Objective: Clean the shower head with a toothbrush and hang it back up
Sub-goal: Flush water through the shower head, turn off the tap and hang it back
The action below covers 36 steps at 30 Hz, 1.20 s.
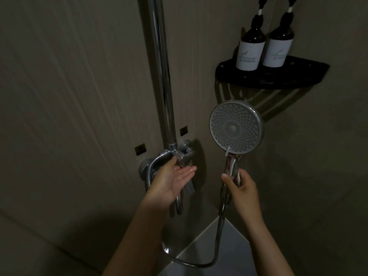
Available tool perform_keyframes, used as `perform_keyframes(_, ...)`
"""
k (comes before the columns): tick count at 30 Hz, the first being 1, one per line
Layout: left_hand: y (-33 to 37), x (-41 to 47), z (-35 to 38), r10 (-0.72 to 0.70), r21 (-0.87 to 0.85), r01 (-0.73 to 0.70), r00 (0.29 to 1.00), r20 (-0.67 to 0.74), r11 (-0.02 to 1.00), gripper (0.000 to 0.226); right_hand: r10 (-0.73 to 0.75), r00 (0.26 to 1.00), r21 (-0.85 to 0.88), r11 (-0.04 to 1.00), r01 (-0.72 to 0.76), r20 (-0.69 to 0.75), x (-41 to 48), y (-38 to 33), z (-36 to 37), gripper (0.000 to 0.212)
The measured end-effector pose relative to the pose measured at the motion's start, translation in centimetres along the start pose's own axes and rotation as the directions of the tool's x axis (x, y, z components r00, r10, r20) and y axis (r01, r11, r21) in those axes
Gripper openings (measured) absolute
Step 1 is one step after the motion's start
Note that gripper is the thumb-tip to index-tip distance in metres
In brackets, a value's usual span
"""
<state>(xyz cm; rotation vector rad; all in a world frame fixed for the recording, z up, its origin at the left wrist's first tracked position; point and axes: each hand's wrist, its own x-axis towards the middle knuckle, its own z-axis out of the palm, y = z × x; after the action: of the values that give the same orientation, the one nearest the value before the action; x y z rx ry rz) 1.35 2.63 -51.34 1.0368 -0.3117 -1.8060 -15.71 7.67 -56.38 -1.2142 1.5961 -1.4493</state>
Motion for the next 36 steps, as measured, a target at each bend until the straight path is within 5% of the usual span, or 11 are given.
perform_keyframes(5, 0.8, 1.6, -1.3, -0.103, -0.383, 0.172, 0.976, 0.194, 0.908, 0.036, 0.014, 1.0, 0.042, 0.999, -0.014, 0.005, 0.1, -0.2, -0.8, 0.025)
perform_keyframes(11, 0.0, 2.2, -1.3, -0.012, -0.43, 0.181, 0.931, 0.366, 0.884, 0.039, 0.035, 0.999, 0.037, 0.999, -0.035, -0.006, -0.1, -0.1, -2.0, 0.029)
perform_keyframes(16, -0.3, 3.1, -0.4, 0.02, -0.34, 0.066, 0.97, 0.243, 0.938, 0.009, 0.05, 0.999, 0.054, 0.997, -0.049, -0.017, -0.4, 0.1, -2.6, 0.029)
perform_keyframes(25, 1.2, 2.4, 3.4, 0.046, 0.193, -0.022, 0.992, -0.118, 0.981, 0.027, 0.022, 0.999, 0.071, 0.997, -0.019, -0.032, -1.4, -0.1, -3.1, 0.021)
perform_keyframes(28, 0.7, 2.7, 3.7, 0.085, 0.231, -0.047, 0.984, -0.156, 0.972, 0.025, 0.027, 0.999, 0.09, 0.996, -0.024, -0.031, -1.7, -0.1, -3.3, 0.016)
perform_keyframes(32, 0.3, 2.5, 2.4, 0.03, -0.075, -0.034, 0.999, -0.044, 0.997, 0.017, 0.005, 0.999, 0.074, 0.997, -0.002, -0.047, -1.8, -0.2, -3.6, 0.022)
perform_keyframes(36, 0.3, 1.9, 0.5, -0.023, -0.401, 0.088, 0.986, 0.165, 0.912, 0.021, 0.018, 0.998, 0.08, 0.997, -0.014, -0.057, -1.8, -0.3, -3.8, 0.021)
